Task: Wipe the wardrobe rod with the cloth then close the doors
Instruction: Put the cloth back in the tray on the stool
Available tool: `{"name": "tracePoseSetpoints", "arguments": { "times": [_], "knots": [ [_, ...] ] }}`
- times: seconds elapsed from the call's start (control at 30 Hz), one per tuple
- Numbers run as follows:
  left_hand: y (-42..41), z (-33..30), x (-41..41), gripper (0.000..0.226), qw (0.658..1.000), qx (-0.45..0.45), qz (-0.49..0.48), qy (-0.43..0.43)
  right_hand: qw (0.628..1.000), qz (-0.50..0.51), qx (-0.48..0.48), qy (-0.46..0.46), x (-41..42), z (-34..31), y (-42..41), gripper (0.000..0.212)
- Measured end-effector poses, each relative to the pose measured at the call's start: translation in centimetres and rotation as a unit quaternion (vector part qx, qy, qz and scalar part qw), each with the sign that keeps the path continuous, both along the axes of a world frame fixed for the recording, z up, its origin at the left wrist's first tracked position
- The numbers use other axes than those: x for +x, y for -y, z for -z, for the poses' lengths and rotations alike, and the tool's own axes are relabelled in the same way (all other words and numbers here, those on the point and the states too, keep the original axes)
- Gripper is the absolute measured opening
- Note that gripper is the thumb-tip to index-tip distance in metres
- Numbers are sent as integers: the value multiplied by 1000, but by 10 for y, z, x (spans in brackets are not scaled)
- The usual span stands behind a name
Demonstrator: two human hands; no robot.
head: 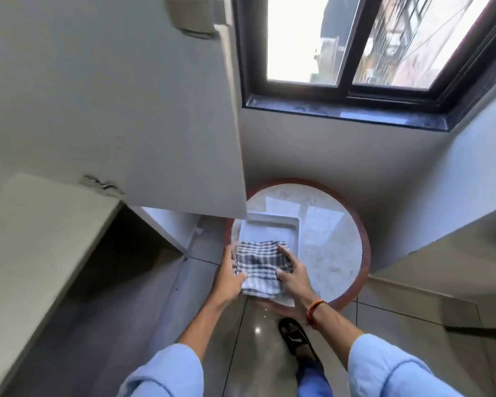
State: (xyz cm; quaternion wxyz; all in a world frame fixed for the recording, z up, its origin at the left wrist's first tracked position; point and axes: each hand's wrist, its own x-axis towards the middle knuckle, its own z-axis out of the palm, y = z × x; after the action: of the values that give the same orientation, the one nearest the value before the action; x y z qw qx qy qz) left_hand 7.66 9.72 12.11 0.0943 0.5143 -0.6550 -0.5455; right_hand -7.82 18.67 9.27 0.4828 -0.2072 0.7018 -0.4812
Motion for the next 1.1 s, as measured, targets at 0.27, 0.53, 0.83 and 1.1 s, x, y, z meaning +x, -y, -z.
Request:
{"name": "tracePoseSetpoints", "arguments": {
  "times": [0.27,0.53,0.83,1.1],
  "knots": [
    [41,133,-107,59,982,22,15,185,990,-99,88,44,-75,137,44,90],
    [38,180,-129,65,972,46,66,222,977,-101,163,91,-100,186,53,64],
    [34,91,-113,61,955,-86,97,265,965,-214,153,-16,-91,94,66,73],
    [27,-69,-62,62,900,-279,-39,331,954,-243,-79,-156,-78,-69,104,60]
  ]
}}
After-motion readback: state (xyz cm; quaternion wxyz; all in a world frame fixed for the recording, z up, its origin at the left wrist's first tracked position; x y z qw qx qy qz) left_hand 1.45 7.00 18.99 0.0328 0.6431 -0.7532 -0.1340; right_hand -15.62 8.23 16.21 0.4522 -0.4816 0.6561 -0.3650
